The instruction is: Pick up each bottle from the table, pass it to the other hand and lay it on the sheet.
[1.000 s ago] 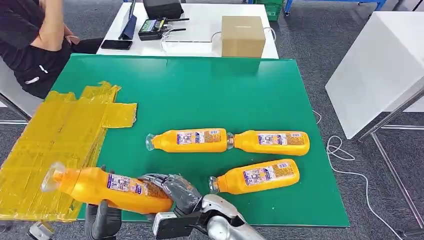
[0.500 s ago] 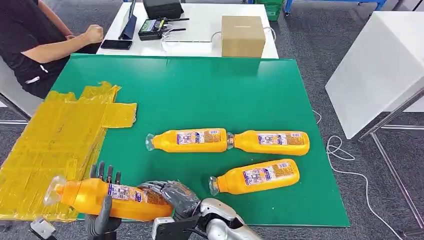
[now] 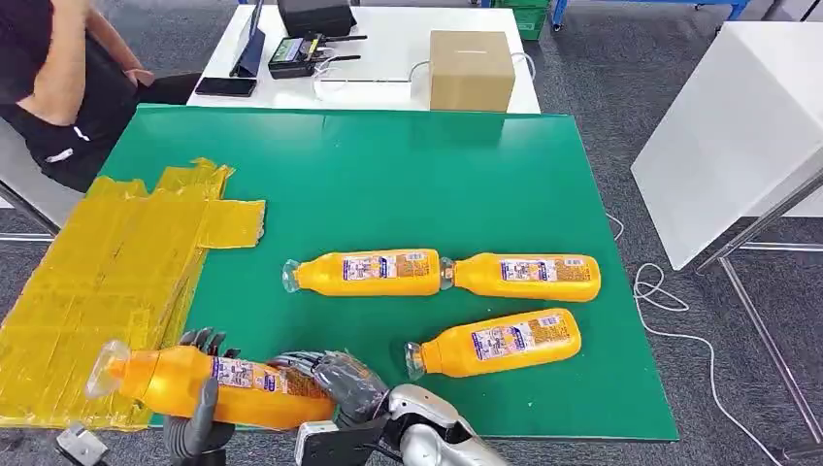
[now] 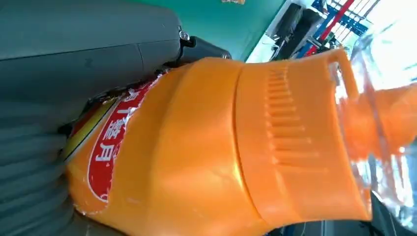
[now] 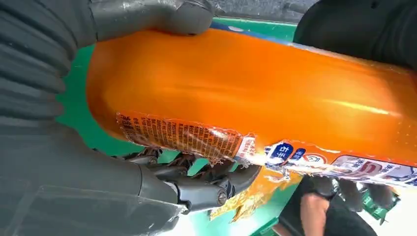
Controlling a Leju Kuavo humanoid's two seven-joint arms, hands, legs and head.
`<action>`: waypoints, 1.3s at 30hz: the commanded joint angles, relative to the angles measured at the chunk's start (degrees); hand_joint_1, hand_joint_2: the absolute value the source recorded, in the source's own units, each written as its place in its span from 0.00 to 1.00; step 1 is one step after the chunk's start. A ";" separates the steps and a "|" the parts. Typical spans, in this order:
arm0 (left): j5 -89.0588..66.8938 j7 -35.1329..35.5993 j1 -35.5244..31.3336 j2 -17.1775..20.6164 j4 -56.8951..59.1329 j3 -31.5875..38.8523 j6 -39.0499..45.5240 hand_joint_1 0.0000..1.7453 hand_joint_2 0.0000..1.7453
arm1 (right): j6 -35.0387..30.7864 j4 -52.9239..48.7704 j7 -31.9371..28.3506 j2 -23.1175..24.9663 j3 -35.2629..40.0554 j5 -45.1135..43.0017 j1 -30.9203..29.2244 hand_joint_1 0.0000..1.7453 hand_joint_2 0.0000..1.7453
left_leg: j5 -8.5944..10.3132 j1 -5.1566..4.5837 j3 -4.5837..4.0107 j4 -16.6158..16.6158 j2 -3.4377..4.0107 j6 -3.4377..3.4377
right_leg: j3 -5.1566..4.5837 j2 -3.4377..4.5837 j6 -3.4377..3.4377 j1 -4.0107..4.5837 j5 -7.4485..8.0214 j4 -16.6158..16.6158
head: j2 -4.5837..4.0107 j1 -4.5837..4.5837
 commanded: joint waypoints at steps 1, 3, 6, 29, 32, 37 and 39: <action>-3.86 -0.95 -2.46 -0.44 -2.88 1.41 3.30 1.00 1.00 | -5.79 -6.29 0.34 -2.93 -3.00 3.14 4.56 1.00 1.00 | -0.14 0.11 0.34 0.01 -0.53 0.00 | 0.44 -0.24 -0.23 0.09 -0.20 -0.01 | 0.00 0.00; -5.07 -0.72 -1.46 -0.21 -6.23 2.43 2.99 1.00 1.00 | -7.60 -13.13 1.35 -4.23 -8.03 4.10 6.53 1.00 1.00 | -0.04 0.06 0.05 0.02 -0.34 0.01 | 0.14 -0.19 -0.12 0.05 -0.09 0.01 | 0.00 0.00; -8.03 -1.16 -0.17 -0.14 -10.48 2.93 3.62 1.00 1.00 | -12.54 -21.89 1.06 -5.36 -14.58 5.76 8.58 0.00 1.00 | -0.15 0.08 0.18 0.09 -0.38 0.02 | 0.28 -0.14 -0.18 0.06 -0.17 0.06 | 0.00 0.00; -101.94 12.07 -17.38 13.26 4.21 12.16 61.09 1.00 1.00 | -2.40 -32.33 6.27 -21.43 -22.49 6.57 -0.24 0.00 1.00 | 0.01 0.03 0.39 -0.12 -0.38 0.00 | 0.47 0.01 -0.20 0.03 0.01 -0.09 | 0.00 -0.02; -108.27 17.01 -23.01 20.16 21.66 11.72 61.09 1.00 1.00 | 3.14 -29.37 5.81 -27.25 -18.66 2.45 -4.09 0.00 1.00 | 0.14 -0.02 0.56 -0.28 -0.53 0.02 | 0.65 -0.13 -0.22 -0.03 0.04 -0.19 | 0.00 0.02; -109.42 17.63 -25.90 22.48 30.50 11.19 61.09 1.00 1.00 | 5.69 -29.33 6.05 -30.48 -17.20 0.17 -5.12 0.00 1.00 | 0.12 0.02 0.49 -0.16 -0.54 0.07 | 0.62 -0.12 -0.22 0.01 0.01 -0.11 | 0.00 0.00; -109.91 18.13 -26.57 23.10 34.55 10.07 60.99 1.00 1.00 | 6.70 -29.99 7.35 -31.82 -15.76 -0.49 -5.71 0.00 1.00 | 0.09 0.01 0.33 -0.08 -0.38 0.08 | 0.46 -0.03 -0.15 0.00 0.01 -0.05 | 0.00 0.02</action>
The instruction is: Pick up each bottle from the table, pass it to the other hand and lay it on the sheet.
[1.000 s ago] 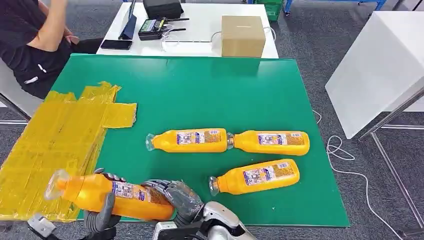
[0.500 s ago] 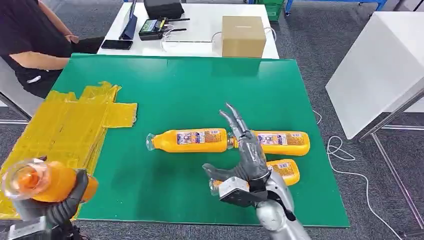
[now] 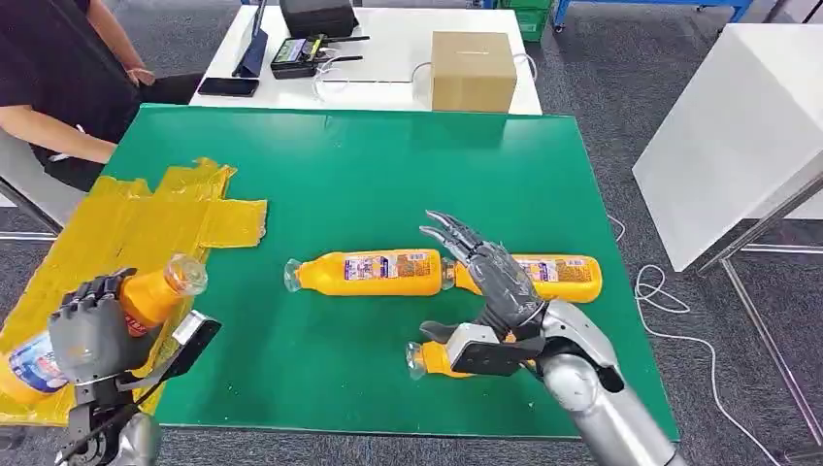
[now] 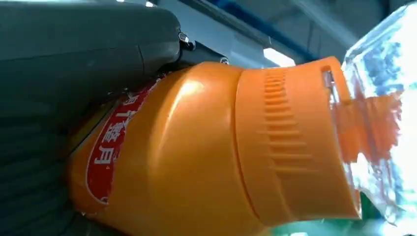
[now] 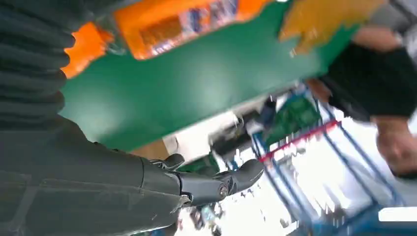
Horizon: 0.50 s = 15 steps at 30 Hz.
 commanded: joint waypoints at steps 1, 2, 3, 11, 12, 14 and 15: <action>-1.55 1.62 -9.84 8.90 29.82 -1.49 0.07 1.00 1.00 | 3.25 5.06 2.65 -9.36 8.68 -2.08 -7.53 0.00 1.00 | -0.05 -0.01 0.26 -0.09 -0.16 0.01 | 0.24 0.00 -0.13 -0.02 -0.06 -0.04 | 0.00 0.00; -2.74 2.62 -11.27 9.84 33.67 -2.24 0.24 1.00 1.00 | 4.12 5.15 3.20 -10.55 9.60 -2.69 -8.32 0.00 1.00 | -0.11 0.01 0.39 -0.10 -0.23 0.00 | 0.37 0.01 -0.19 -0.01 -0.11 -0.05 | 0.00 0.02; -3.09 2.85 -12.25 10.57 36.57 -2.64 0.01 1.00 1.00 | 4.39 5.10 3.35 -11.71 10.04 -2.93 -8.59 0.00 1.00 | -0.06 -0.03 0.34 -0.10 -0.21 -0.01 | 0.29 -0.02 -0.16 -0.06 -0.09 -0.02 | 0.00 -0.02; -5.46 6.33 -14.53 13.40 44.99 -4.74 0.24 1.00 1.00 | 4.88 3.37 3.34 -17.45 10.87 -3.34 -8.23 0.00 1.00 | -0.04 -0.05 0.16 -0.05 -0.15 0.00 | 0.14 -0.01 -0.10 -0.08 -0.06 0.00 | 0.00 0.00; -5.46 6.33 -14.53 13.40 44.99 -4.74 0.24 1.00 1.00 | 4.88 3.37 3.34 -17.45 10.87 -3.34 -8.23 0.00 1.00 | -0.09 -0.01 0.27 -0.02 -0.18 -0.01 | 0.26 0.04 -0.17 -0.05 -0.09 0.01 | 0.00 0.02; -5.46 6.33 -14.53 13.40 44.99 -4.74 0.24 1.00 1.00 | 4.88 3.37 3.34 -17.45 10.87 -3.34 -8.23 0.00 1.00 | -0.05 -0.10 0.22 -0.04 -0.10 -0.02 | 0.21 0.05 -0.12 -0.06 -0.02 0.00 | 0.00 0.02; -5.46 6.33 -14.53 13.40 44.99 -4.74 0.24 1.00 1.00 | 4.88 3.37 3.34 -17.45 10.87 -3.34 -8.23 0.00 1.00 | -0.13 -0.05 0.43 -0.04 -0.16 -0.05 | 0.38 0.11 -0.26 -0.02 -0.07 0.04 | 0.00 -0.02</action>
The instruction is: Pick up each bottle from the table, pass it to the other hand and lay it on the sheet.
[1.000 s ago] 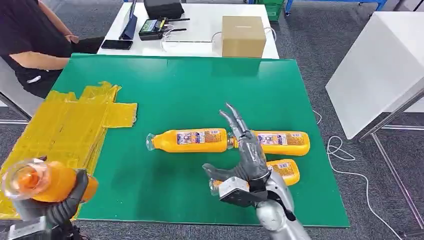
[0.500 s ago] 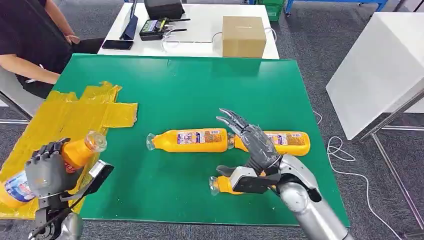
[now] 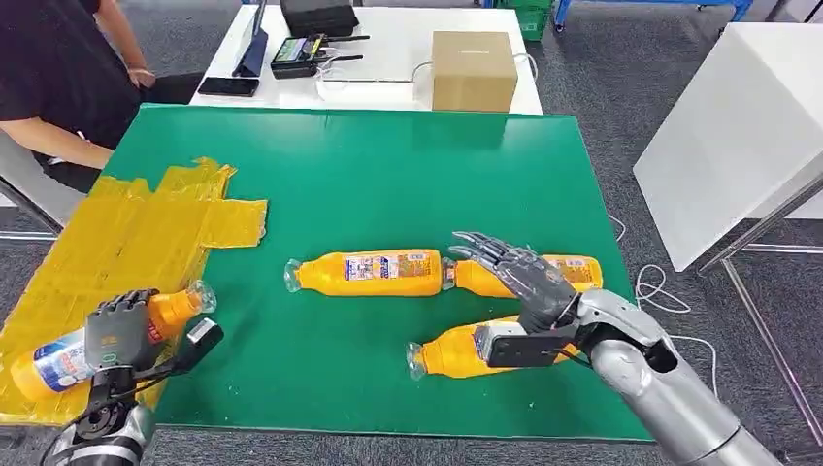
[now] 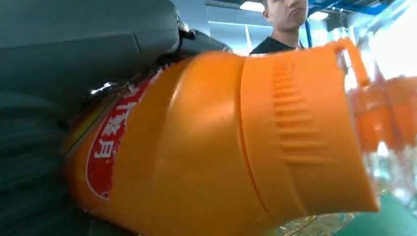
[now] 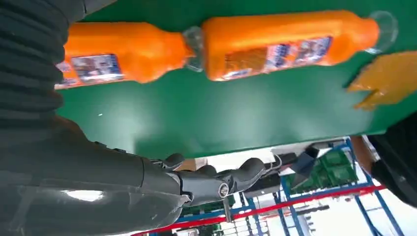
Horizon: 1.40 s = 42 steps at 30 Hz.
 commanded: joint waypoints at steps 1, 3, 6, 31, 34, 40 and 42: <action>-0.17 0.54 -2.80 2.59 11.31 -2.29 -0.63 1.00 1.00 | 0.44 1.95 0.24 -3.05 4.19 -0.26 -3.08 0.00 1.00 | -0.05 0.03 0.29 -0.04 -0.05 -0.07 | 0.17 0.15 -0.21 0.02 -0.01 0.03 | 0.00 -0.04; -0.17 1.05 -2.89 2.98 11.94 -2.84 -0.63 1.00 1.00 | 0.57 1.36 0.49 -3.61 4.32 -0.36 -2.84 0.00 1.00 | -0.03 0.05 0.35 -0.04 -0.05 -0.08 | 0.19 0.17 -0.24 0.03 0.01 0.08 | 0.00 -0.04; 0.45 1.73 -3.38 4.20 14.00 -3.81 -0.63 1.00 1.00 | 0.89 0.78 1.03 -5.61 4.46 -0.53 -2.54 0.00 1.00 | -0.03 0.15 0.45 -0.02 -0.07 -0.15 | 0.24 0.28 -0.45 0.11 0.07 0.13 | 0.00 -0.04; 3.15 -6.73 -4.95 5.76 12.98 -10.78 -0.63 0.00 0.00 | 6.41 20.82 7.06 -4.34 18.58 -0.12 -8.81 0.00 1.00 | 0.59 0.13 0.42 -0.12 -0.16 -0.24 | 0.26 -0.01 -0.59 0.04 0.40 0.24 | 0.00 -0.02; 9.39 -11.73 -2.74 3.28 4.84 -6.55 -0.63 0.00 0.00 | 5.52 21.58 7.45 -4.43 18.70 0.99 -7.28 0.00 1.00 | 0.50 0.16 0.40 -0.08 -0.24 -0.23 | 0.25 0.04 -0.69 0.10 0.36 0.22 | 0.00 -0.04; 30.41 -33.00 -2.06 -8.78 -8.31 10.28 -0.63 0.00 0.00 | 3.62 21.46 9.63 -5.33 18.27 5.94 -2.73 0.00 1.00 | 0.54 0.08 0.06 0.01 -0.66 -0.17 | 0.01 -0.48 -0.51 0.11 0.24 0.22 | 0.00 -0.02; 44.26 -33.11 -0.86 -7.92 -12.75 4.51 -1.15 0.00 0.00 | 3.99 21.22 10.61 -5.85 18.30 9.20 -1.41 0.00 1.00 | 0.41 0.14 0.13 0.09 -0.73 -0.16 | 0.08 -0.42 -0.57 0.15 0.12 0.24 | 0.00 -0.02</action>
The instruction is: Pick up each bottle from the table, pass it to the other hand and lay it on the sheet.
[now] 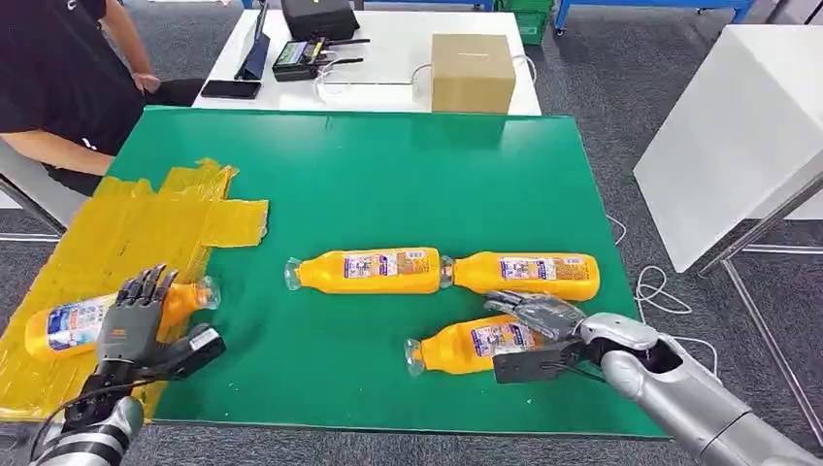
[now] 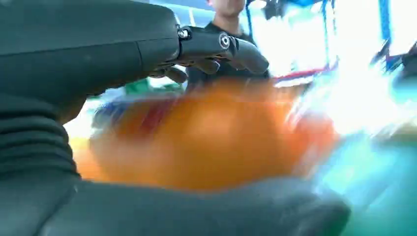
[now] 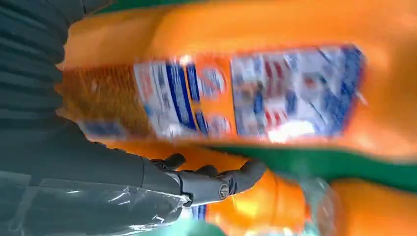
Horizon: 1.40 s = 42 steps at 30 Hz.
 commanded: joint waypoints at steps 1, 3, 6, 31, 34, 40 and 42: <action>27.80 -8.15 2.15 -10.68 -18.62 7.77 -1.13 0.00 0.00 | -0.83 4.59 2.58 0.00 3.05 7.06 3.90 0.00 1.00 | -0.11 0.11 0.15 -0.01 -0.39 0.02 | 0.30 -0.16 -0.14 0.10 -0.11 -0.11 | 0.00 0.02; 37.44 -7.94 1.96 -12.34 -22.48 8.24 -5.02 0.00 0.00 | -1.09 6.96 3.01 0.42 2.26 9.44 5.45 0.41 1.00 | -0.22 0.15 0.19 0.02 -0.37 0.03 | 0.33 -0.09 -0.19 0.13 -0.14 -0.09 | 0.00 0.00; 48.76 -9.57 1.38 -14.32 -27.51 9.91 -10.41 0.00 0.00 | -2.89 10.98 2.11 2.62 1.06 11.15 6.41 1.00 1.00 | -0.31 0.21 0.31 0.00 -0.49 0.08 | 0.44 -0.22 -0.18 0.20 -0.14 -0.19 | 0.00 -0.04; 92.63 7.97 19.77 -19.05 -46.58 4.35 -52.07 0.00 1.00 | -14.70 -10.42 -3.75 17.66 -19.74 1.23 13.91 1.00 1.00 | -0.55 0.10 0.71 -0.09 0.41 0.03 | 0.58 0.50 -0.07 0.05 -0.12 -0.25 | 0.00 0.02; 93.65 7.34 24.28 -20.04 -52.22 -2.79 -55.47 0.00 1.00 | -14.72 -16.06 -4.50 21.37 -22.28 -1.41 11.84 1.00 1.00 | -0.76 0.12 0.61 0.08 0.79 -0.01 | 0.35 0.92 -0.16 0.06 -0.17 -0.06 | 0.00 0.00; 89.34 4.73 24.95 -20.00 -56.66 -14.15 -55.37 0.00 1.00 | -12.29 -12.45 -4.76 26.27 -21.75 -4.30 6.26 1.00 1.00 | -0.62 0.13 0.17 0.14 0.36 0.04 | 0.05 0.61 -0.13 0.09 -0.16 -0.06 | 0.00 -0.04; 88.94 4.68 24.48 -19.67 -56.73 -17.01 -55.61 0.00 1.00 | -12.13 -9.69 -5.03 28.69 -20.31 -4.47 4.47 1.00 1.00 | -0.48 0.08 0.06 0.05 0.30 0.05 | 0.03 0.48 -0.06 0.05 -0.11 -0.14 | 0.00 0.00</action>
